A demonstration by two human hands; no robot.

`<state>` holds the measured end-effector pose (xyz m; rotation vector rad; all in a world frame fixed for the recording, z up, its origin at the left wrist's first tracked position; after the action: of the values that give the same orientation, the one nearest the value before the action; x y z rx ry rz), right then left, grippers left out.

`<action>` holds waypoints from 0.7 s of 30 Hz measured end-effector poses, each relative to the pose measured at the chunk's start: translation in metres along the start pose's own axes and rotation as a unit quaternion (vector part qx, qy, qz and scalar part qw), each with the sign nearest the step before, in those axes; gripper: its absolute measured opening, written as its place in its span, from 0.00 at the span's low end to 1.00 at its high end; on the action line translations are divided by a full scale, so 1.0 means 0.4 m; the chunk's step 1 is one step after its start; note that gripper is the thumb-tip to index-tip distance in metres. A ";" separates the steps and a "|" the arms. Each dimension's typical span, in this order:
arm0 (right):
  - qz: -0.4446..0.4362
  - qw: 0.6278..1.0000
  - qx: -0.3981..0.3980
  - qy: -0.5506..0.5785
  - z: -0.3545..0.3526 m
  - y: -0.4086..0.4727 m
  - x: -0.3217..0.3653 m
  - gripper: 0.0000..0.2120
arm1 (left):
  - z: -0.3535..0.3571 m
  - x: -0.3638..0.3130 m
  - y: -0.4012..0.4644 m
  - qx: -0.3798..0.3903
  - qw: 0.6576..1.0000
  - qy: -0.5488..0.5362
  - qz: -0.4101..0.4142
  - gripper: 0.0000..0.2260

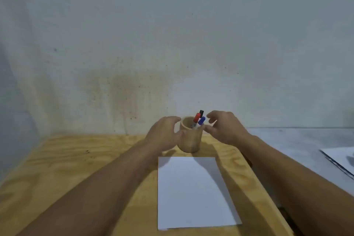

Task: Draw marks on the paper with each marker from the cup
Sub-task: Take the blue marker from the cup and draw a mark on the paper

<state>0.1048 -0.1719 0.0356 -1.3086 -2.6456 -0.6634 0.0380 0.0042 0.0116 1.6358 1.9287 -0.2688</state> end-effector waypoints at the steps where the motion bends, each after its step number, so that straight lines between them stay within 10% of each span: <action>1: 0.019 1.000 -0.002 0.024 0.009 0.007 -0.005 0.21 | 0.006 0.003 0.009 0.002 1.000 -0.020 -0.013 0.24; 21: 0.036 0.937 -0.170 0.303 -0.034 0.053 -0.005 0.04 | 0.063 0.027 0.070 -0.004 0.981 -0.180 -0.076 0.20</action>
<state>0.1211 -0.1679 0.0542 -1.0322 -2.0325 -1.3108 0.0713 0.0067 -0.0086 1.3265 1.7710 -0.5763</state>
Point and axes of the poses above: each hand's wrist, its own y-axis towards the middle knuckle, its own z-axis out of the palm, x = y × z, the point moved 4 cm from there along y, towards the middle knuckle, and after that the axes turned 8 degrees about -z, right-handed, at the moved point
